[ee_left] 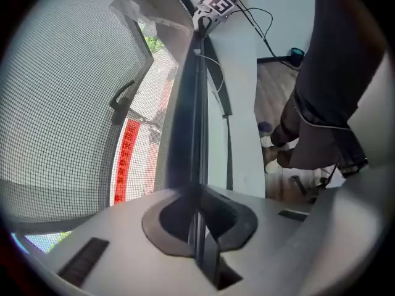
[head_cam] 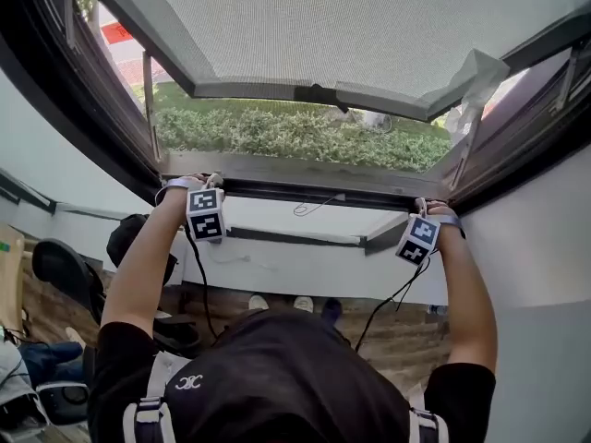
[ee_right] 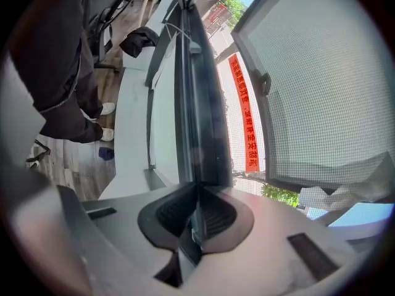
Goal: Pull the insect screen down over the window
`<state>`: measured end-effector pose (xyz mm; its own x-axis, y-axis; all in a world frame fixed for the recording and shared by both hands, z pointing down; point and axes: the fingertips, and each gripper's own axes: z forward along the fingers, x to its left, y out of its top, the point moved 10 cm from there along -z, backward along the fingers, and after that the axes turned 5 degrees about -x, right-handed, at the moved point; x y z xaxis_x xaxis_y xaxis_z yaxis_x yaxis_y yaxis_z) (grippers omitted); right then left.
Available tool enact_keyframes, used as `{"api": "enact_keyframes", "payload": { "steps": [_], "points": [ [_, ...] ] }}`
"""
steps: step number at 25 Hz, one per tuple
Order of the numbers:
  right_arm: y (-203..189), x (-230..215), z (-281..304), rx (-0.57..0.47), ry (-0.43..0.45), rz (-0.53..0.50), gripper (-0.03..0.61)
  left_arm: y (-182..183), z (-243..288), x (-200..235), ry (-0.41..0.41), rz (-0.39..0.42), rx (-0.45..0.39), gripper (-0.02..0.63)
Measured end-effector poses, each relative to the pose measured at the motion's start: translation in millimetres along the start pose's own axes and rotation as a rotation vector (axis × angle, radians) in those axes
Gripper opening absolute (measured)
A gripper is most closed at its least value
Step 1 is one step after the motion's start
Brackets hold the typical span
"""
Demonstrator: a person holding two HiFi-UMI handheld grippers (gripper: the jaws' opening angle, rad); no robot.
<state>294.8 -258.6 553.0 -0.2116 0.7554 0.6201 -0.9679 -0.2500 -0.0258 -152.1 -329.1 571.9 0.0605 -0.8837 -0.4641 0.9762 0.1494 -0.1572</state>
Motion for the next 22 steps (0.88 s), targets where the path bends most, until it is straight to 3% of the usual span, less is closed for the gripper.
{"api": "enact_keyframes", "payload": {
  "steps": [5,12,17,22],
  "points": [
    [-13.0,24.7,31.4,0.082,0.045,-0.059,0.025,-1.2,20.7,-13.4,-0.021,-0.011,0.030,0.029],
    [-7.9,27.7,35.6,0.121,-0.034,-0.050,0.025,-1.8,28.9,-16.8,0.040,-0.006,0.039,0.029],
    [-0.9,38.5,39.2,0.191,-0.138,-0.064,0.025,2.4,22.0,-19.9,0.098,-0.040,-0.007,0.031],
    [-5.2,54.1,40.7,0.166,-0.321,-0.042,0.025,-2.6,30.2,-35.3,0.273,-0.012,0.031,0.034]
  ]
}}
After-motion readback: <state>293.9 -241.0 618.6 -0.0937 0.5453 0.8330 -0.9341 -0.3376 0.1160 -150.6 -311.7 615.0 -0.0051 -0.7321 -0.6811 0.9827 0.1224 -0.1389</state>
